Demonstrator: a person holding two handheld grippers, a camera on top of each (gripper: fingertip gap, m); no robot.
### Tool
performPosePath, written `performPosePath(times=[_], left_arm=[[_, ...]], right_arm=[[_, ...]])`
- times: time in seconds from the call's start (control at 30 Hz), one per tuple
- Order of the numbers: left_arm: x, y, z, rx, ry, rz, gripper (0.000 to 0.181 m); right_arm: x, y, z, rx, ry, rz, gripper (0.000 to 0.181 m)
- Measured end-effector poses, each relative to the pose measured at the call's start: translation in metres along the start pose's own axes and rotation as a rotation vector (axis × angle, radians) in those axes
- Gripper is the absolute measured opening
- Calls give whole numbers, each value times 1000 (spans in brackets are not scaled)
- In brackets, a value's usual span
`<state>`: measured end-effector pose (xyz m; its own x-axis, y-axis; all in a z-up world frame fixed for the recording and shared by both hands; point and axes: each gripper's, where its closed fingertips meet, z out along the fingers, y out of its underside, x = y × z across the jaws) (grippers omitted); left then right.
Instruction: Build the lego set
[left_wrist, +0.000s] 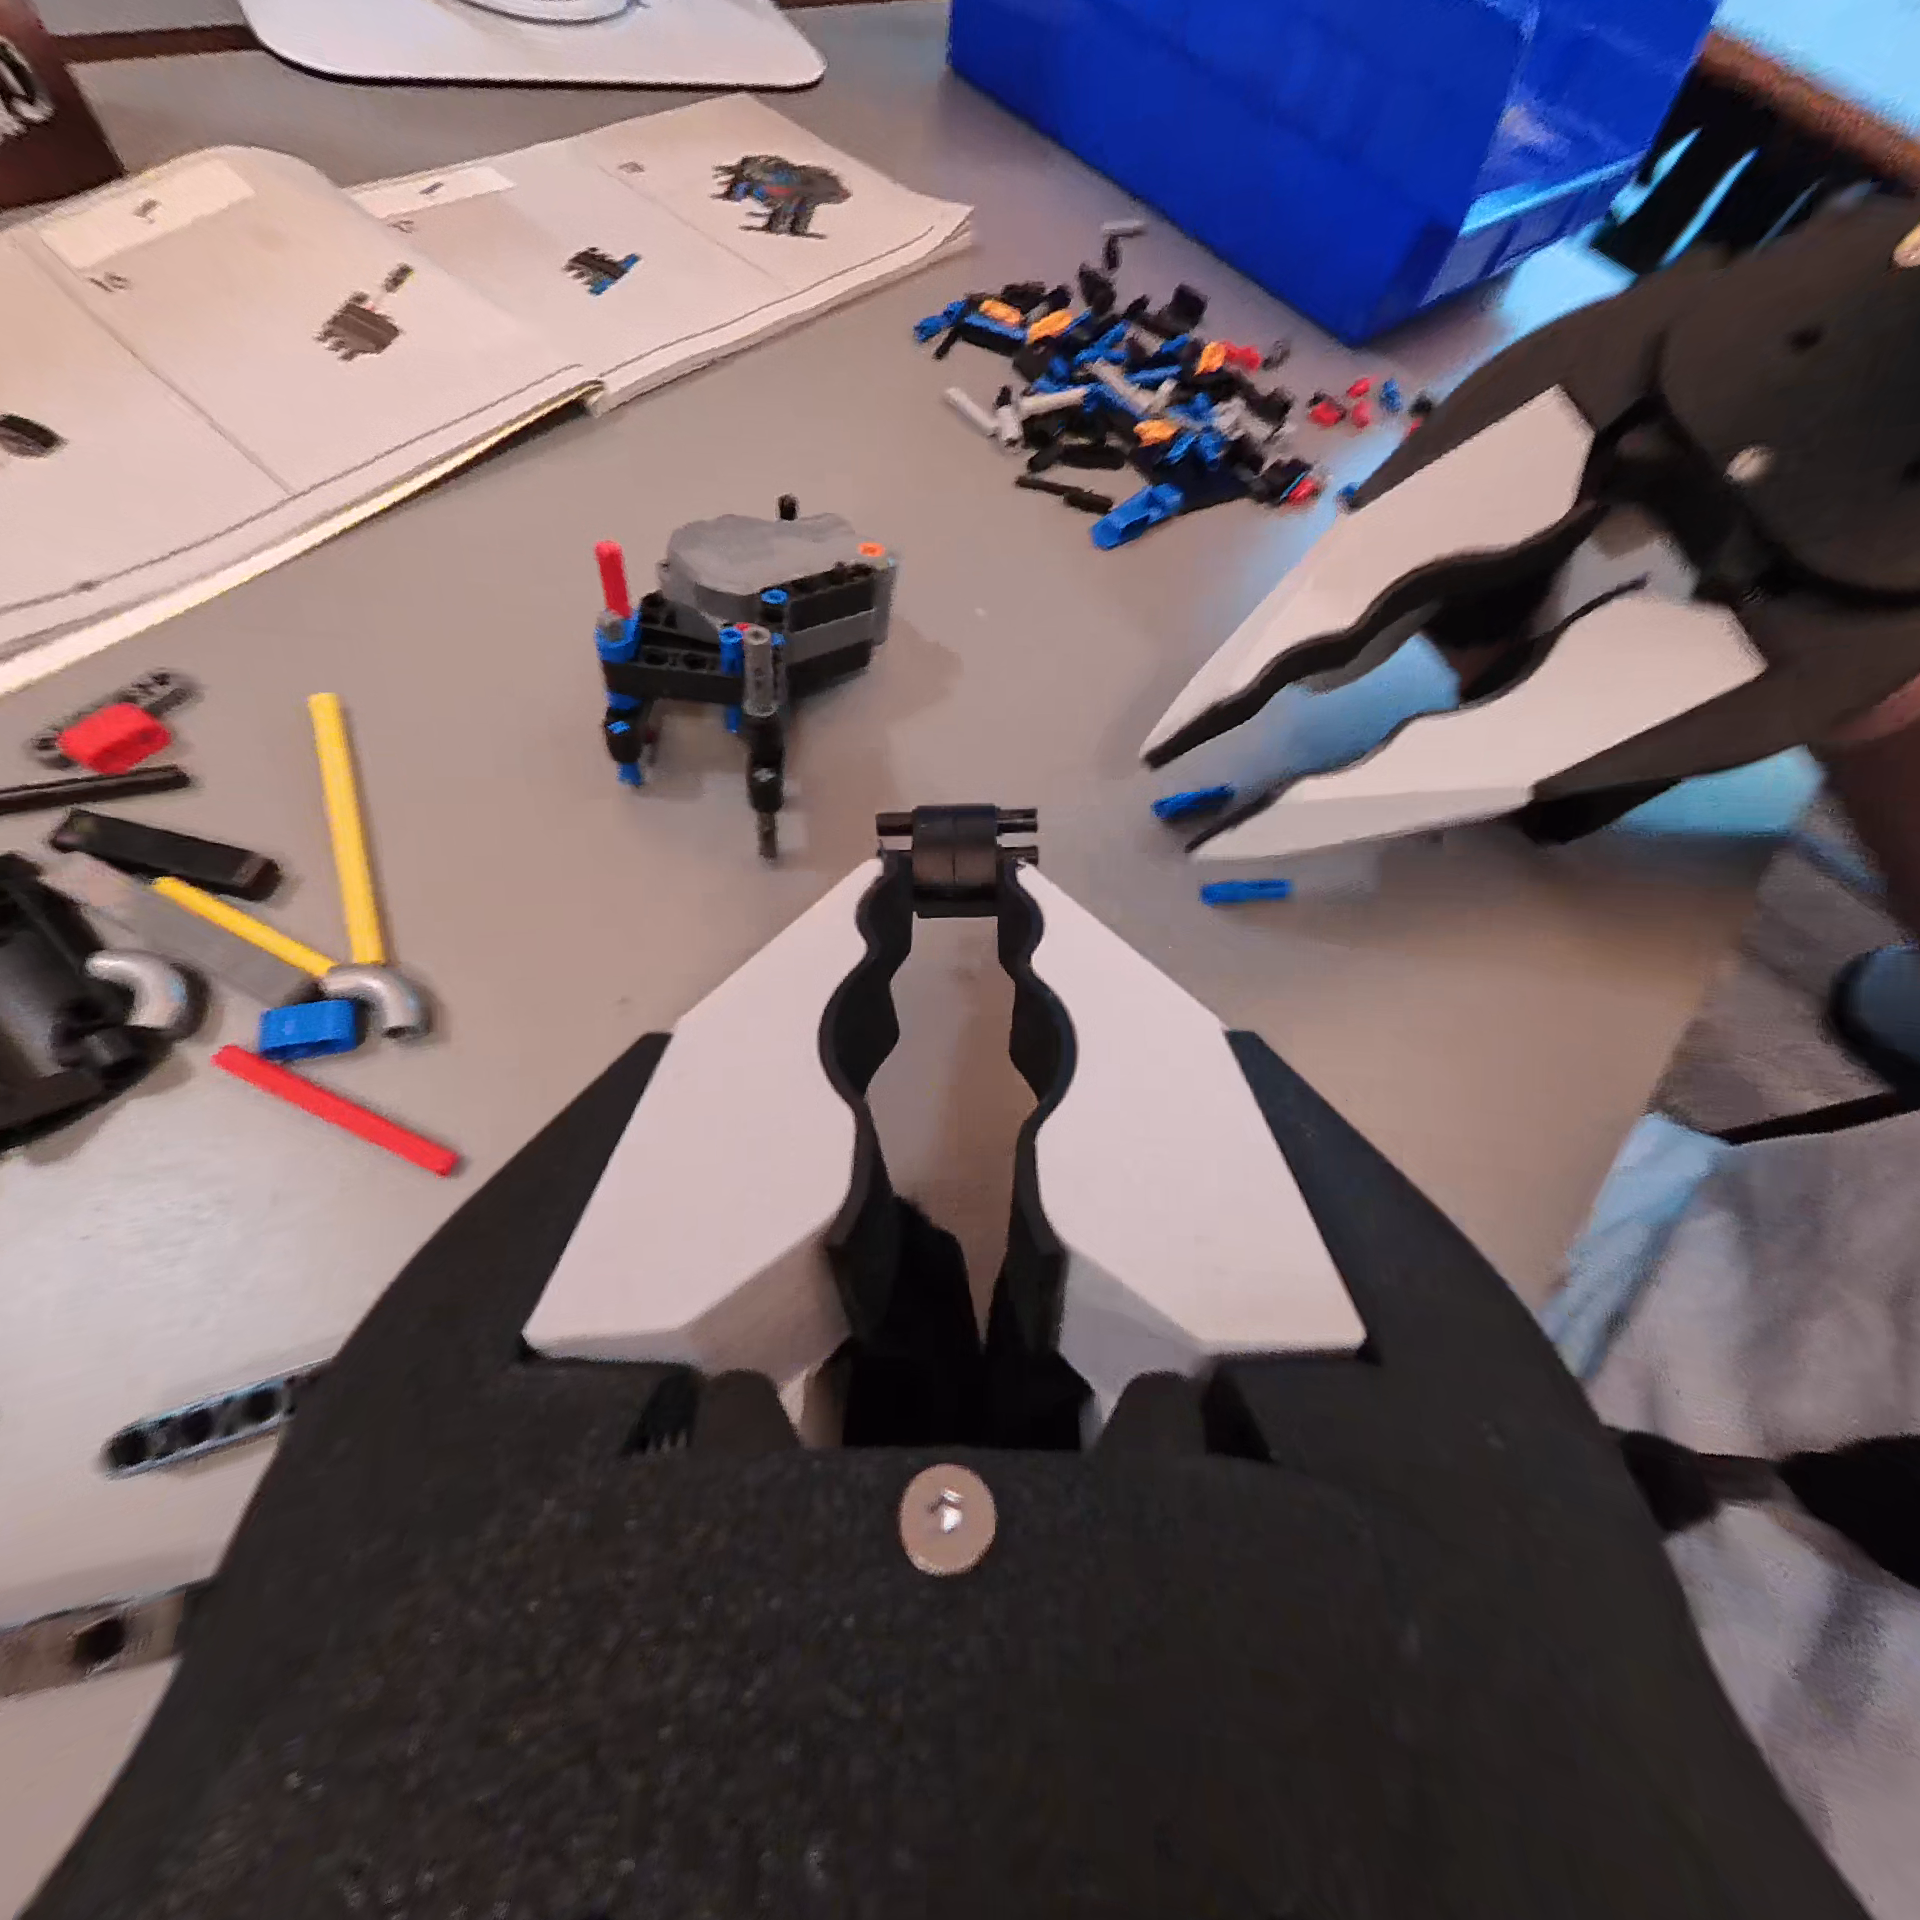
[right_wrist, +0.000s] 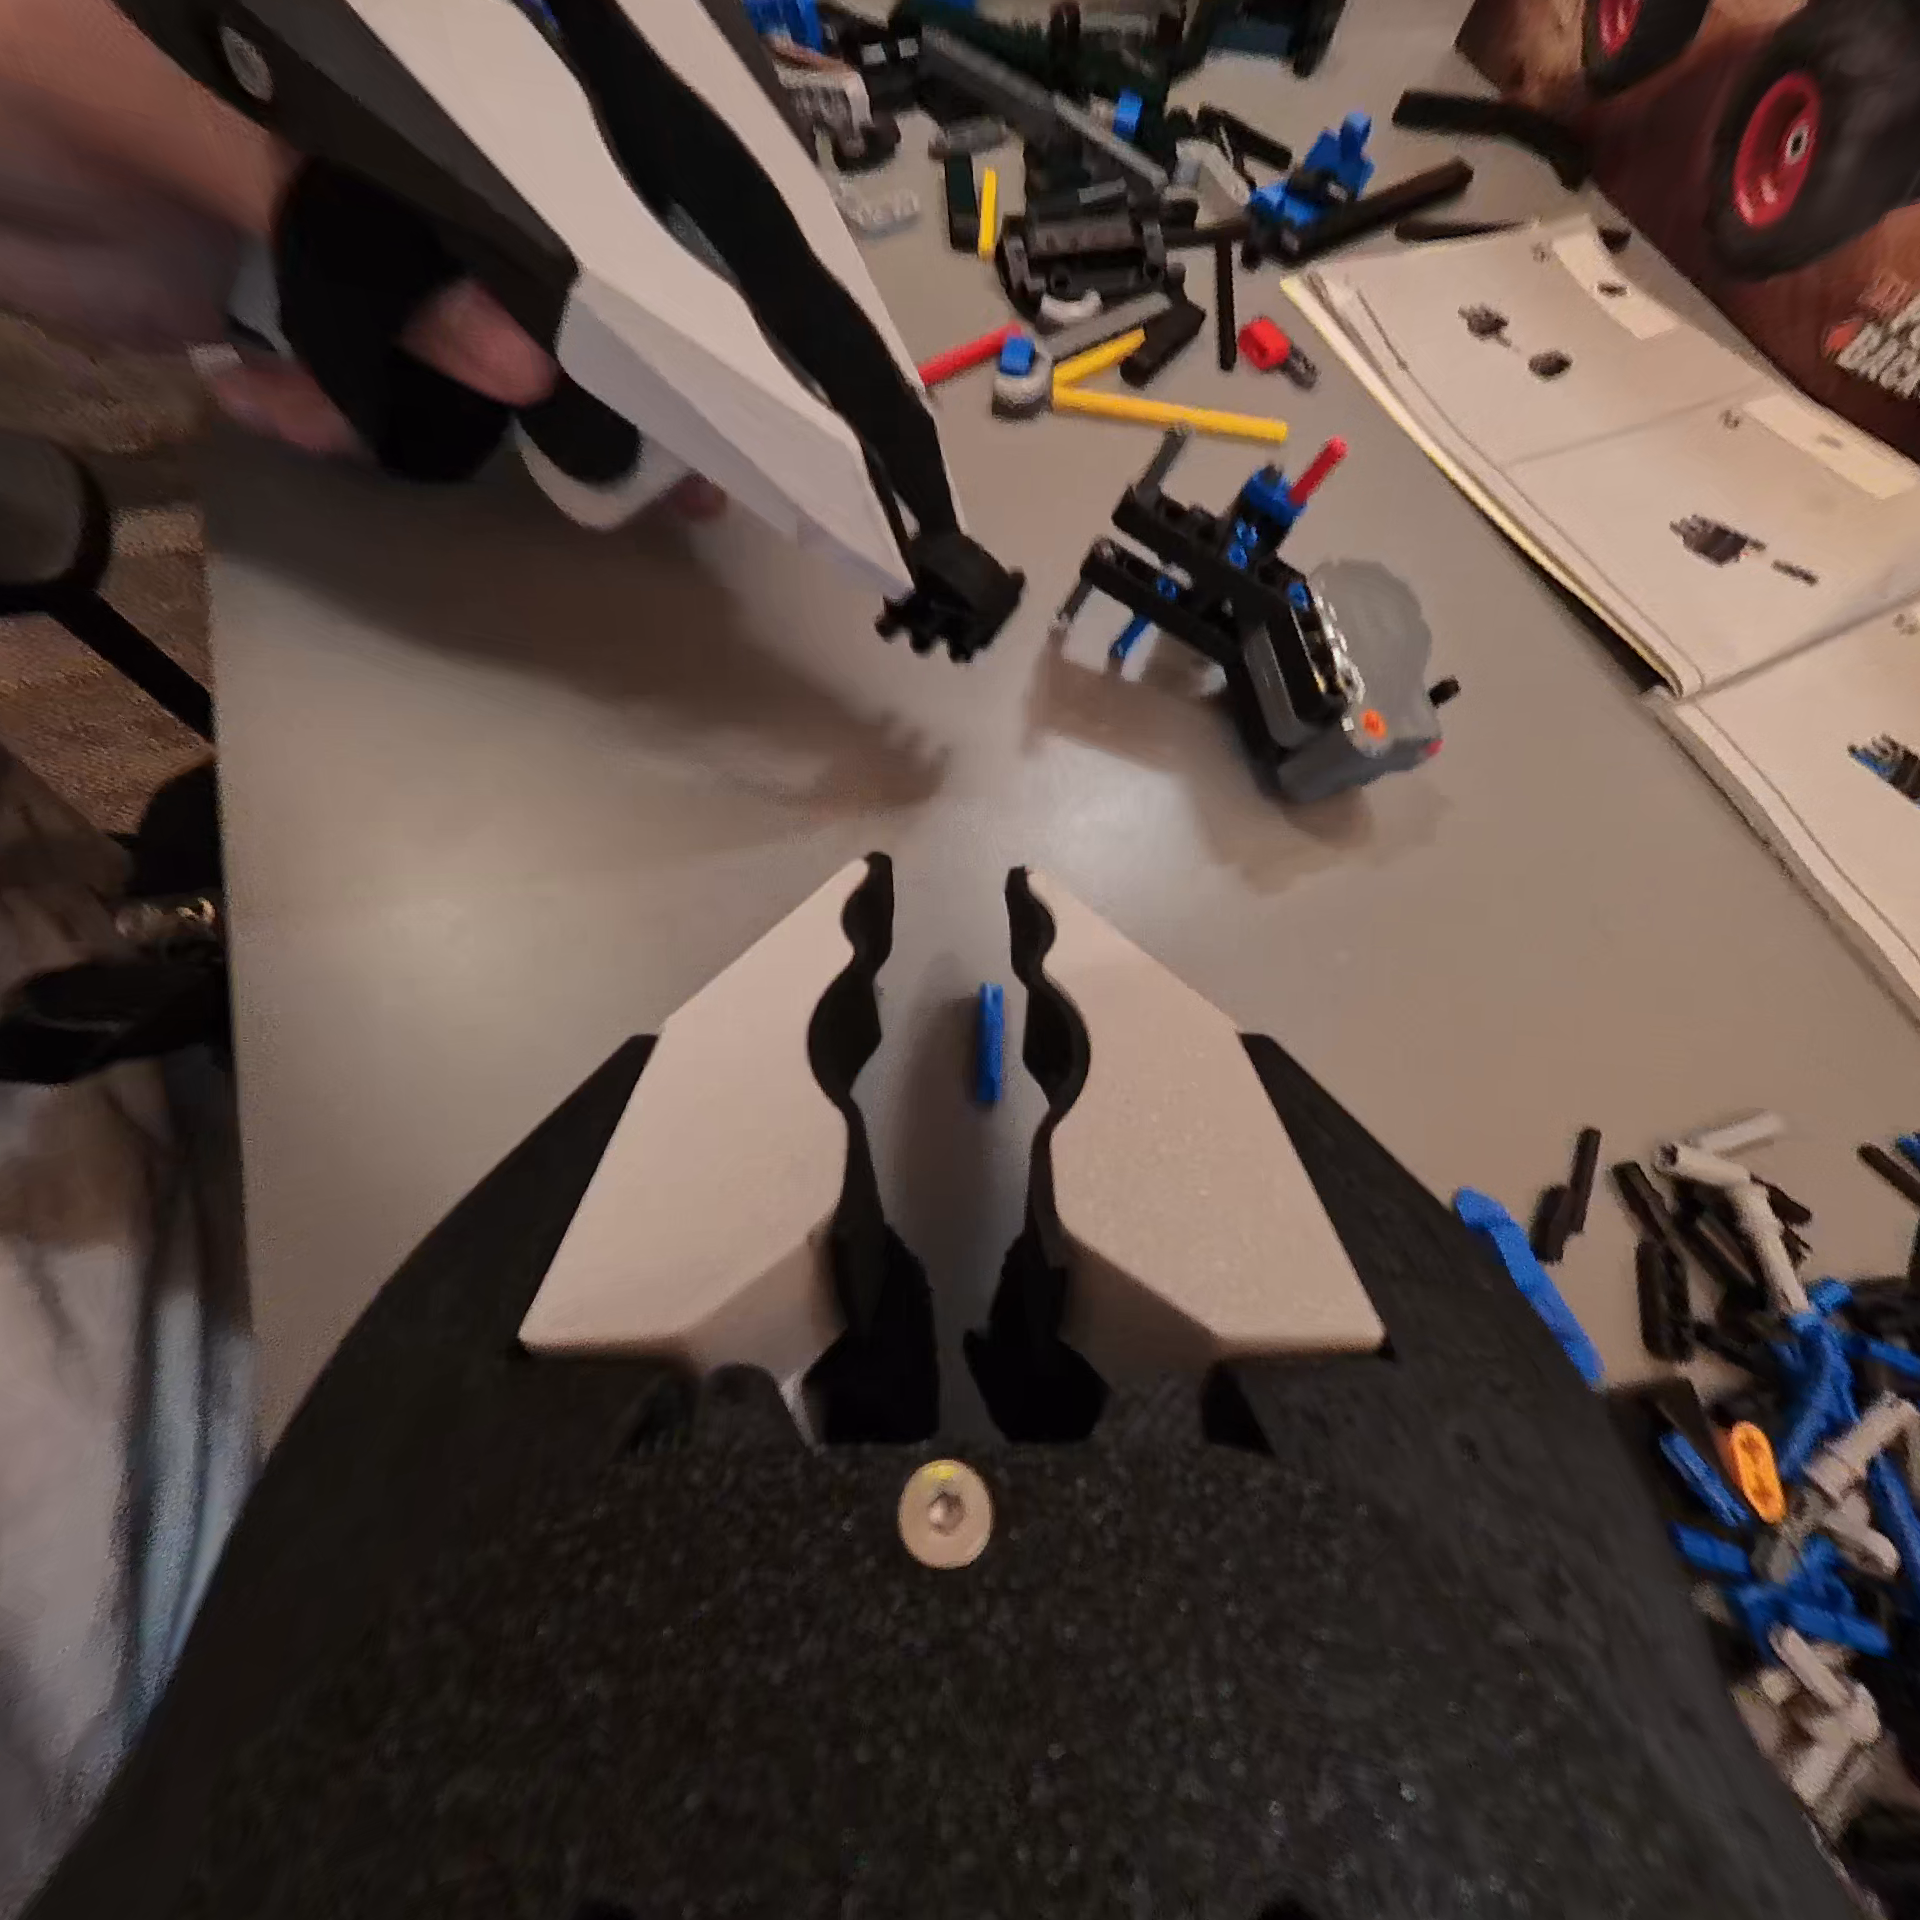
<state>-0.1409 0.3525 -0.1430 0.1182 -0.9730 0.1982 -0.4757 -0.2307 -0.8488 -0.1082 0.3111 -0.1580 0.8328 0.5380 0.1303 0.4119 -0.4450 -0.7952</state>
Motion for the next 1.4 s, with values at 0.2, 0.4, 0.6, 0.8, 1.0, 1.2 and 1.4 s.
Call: performPosePath(times=[0.2, 0.4, 0.6, 0.8, 1.0, 1.2, 1.4], left_arm=[[-1, 15, 6, -102, -80, 132, 14], [0, 23, 13, -164, -97, 174, 14], [0, 23, 16, -176, -149, 316, 25], [10, -10, 10, -56, -241, 831, 37], [14, -22, 20, 24, -252, 1100, 35], [8, -22, 25, 33, -258, 1233, 26], [8, -22, 30, 36, -243, 1265, 25]], right_arm=[[7, 28, -13, -71, -9, 38, 15], [9, 37, -11, -111, 11, -2, 7], [5, 31, -11, -97, -48, 34, 3], [9, -10, -16, 24, -180, 147, 3], [9, -25, -5, 56, -261, 175, 3], [3, -25, 3, 72, -325, 259, 3], [9, -30, 2, 92, -336, 282, 3]])
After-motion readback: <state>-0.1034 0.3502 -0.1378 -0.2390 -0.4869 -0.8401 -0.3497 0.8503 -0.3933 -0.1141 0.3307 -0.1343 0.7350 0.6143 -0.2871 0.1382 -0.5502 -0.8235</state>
